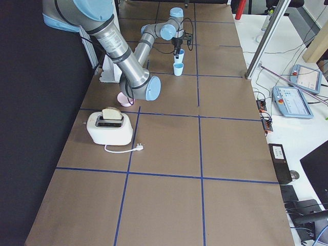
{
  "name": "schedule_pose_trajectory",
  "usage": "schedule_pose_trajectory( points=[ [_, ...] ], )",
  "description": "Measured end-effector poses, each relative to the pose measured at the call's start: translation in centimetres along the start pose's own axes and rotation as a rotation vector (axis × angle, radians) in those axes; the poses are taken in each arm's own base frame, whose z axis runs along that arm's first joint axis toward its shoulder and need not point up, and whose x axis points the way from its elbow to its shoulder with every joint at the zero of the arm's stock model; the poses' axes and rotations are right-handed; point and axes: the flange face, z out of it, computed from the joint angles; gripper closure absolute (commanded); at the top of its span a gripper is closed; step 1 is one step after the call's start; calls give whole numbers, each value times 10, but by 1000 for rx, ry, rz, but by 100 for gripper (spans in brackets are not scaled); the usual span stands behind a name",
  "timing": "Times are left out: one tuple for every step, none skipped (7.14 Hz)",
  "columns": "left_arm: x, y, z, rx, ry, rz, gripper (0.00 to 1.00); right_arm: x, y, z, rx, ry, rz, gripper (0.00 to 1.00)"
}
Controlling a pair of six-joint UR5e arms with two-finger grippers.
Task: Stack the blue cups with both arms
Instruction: 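Carry the cup with the right gripper and drop it into the center cup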
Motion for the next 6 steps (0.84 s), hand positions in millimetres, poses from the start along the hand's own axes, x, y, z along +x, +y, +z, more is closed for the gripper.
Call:
schedule_pose_trajectory(
  points=[
    [0, 0, 0, -1, 3, 0, 0, 3, -1, 4, -1, 8, 3, 100],
    [0, 0, 0, -1, 4, -1, 0, 6, -3, 6, 0, 14, 7, 100],
    [0, 0, 0, -1, 5, -1, 0, 9, -6, 7, 0, 18, 11, 100],
    [1, 0, -1, -1, 5, -1, 0, 11, -7, 8, 1, 20, 13, 96],
    [1, -1, -1, -1, 5, -1, 0, 12, -7, 9, 1, 21, 14, 63],
    [1, -1, -1, -1, 6, -1, 0, 12, -9, 8, 1, 20, 15, 7]
  ],
)
